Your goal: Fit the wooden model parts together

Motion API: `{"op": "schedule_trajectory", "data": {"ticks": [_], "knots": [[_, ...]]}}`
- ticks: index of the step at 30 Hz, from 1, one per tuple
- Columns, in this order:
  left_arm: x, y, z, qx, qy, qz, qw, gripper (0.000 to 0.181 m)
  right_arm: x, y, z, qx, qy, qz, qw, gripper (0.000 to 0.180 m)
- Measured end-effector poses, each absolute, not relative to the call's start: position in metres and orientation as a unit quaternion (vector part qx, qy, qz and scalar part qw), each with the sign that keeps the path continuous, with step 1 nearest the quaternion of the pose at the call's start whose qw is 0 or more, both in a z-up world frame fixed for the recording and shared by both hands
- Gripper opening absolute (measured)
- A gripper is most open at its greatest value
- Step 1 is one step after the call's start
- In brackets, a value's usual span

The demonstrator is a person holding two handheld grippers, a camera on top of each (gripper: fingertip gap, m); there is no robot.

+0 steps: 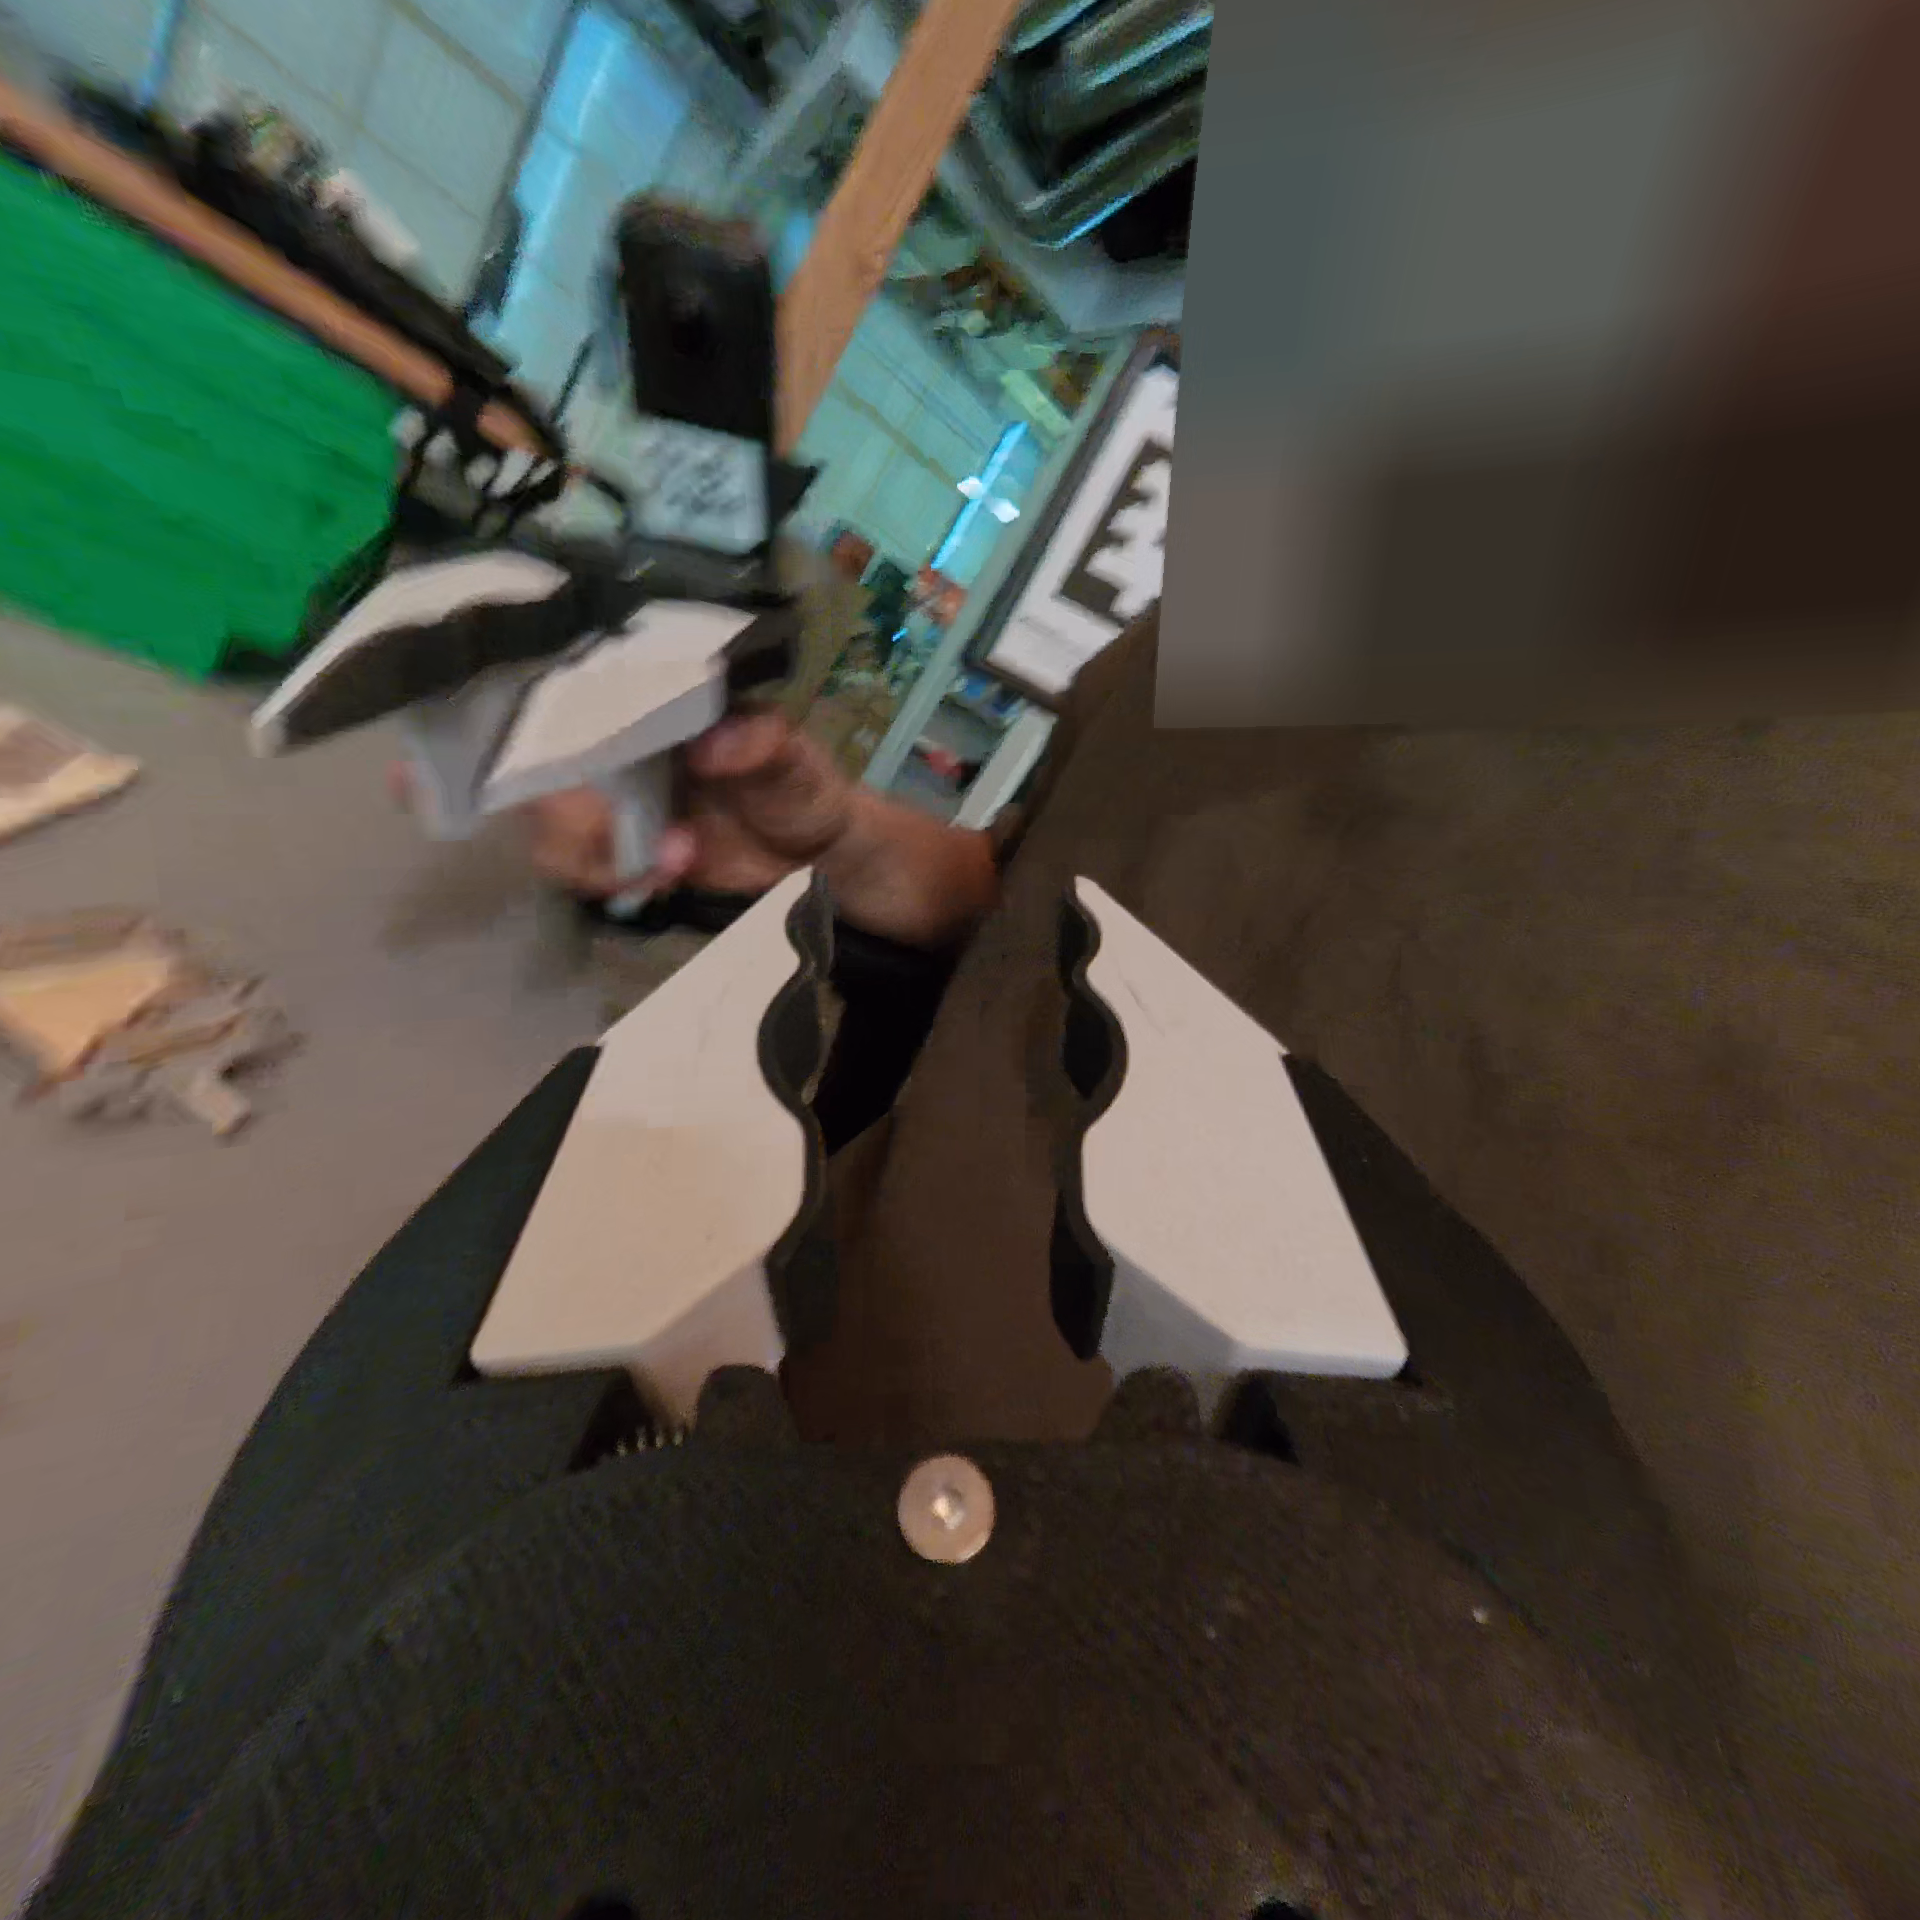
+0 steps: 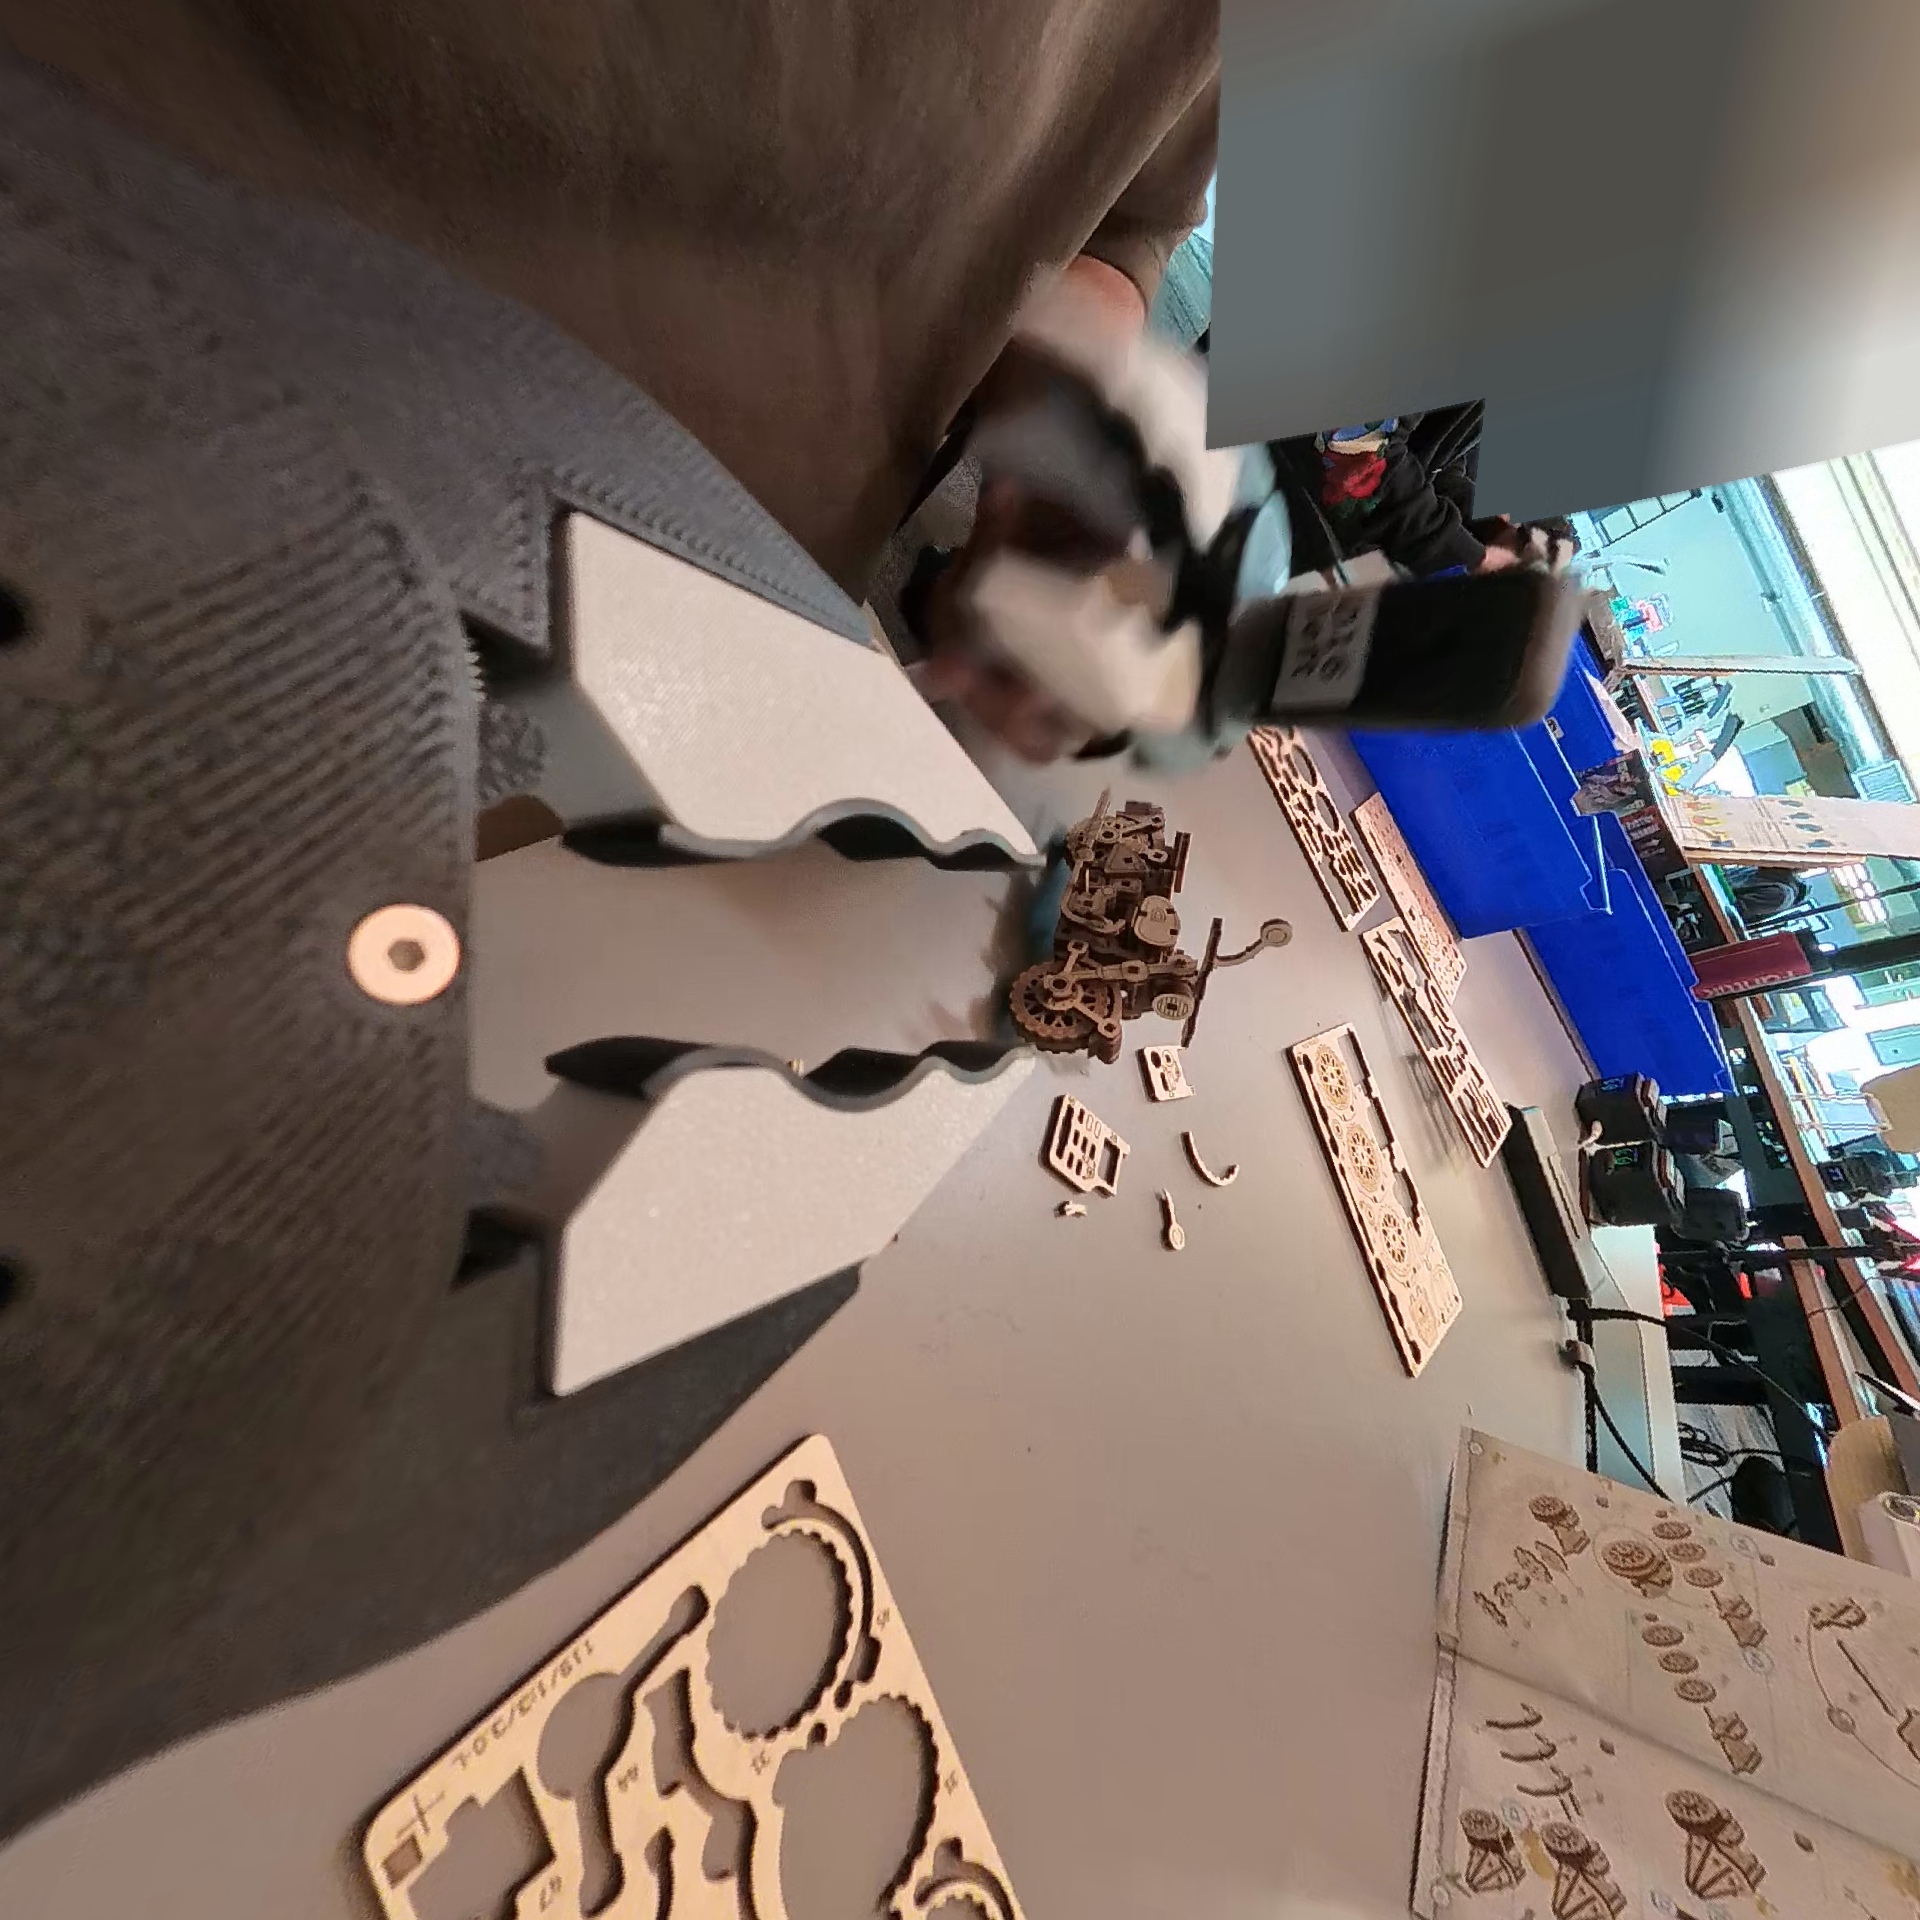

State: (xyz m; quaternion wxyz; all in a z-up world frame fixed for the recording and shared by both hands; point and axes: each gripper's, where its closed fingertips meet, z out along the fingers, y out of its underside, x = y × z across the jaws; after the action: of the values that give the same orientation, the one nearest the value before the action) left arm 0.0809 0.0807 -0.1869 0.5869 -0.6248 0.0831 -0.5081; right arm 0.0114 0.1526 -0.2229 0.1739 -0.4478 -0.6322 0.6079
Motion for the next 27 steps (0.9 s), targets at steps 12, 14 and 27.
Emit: {"op": "schedule_trajectory", "data": {"ticks": [12,14,27], "knots": [[-0.229,0.022,-0.216,-0.797,-0.197,0.200,0.535,0.092,0.008,0.162,-0.222,-0.459,-0.617,0.615,0.177,0.032],[-0.259,0.009,-0.255,-0.828,-0.249,0.228,0.447,0.115,0.007,0.163,-0.226,-0.458,-0.630,0.597,0.192,0.031],[-0.276,0.007,-0.319,-0.871,-0.315,0.130,0.353,0.087,0.007,0.153,-0.240,-0.430,-0.690,0.530,0.241,0.026]]}}
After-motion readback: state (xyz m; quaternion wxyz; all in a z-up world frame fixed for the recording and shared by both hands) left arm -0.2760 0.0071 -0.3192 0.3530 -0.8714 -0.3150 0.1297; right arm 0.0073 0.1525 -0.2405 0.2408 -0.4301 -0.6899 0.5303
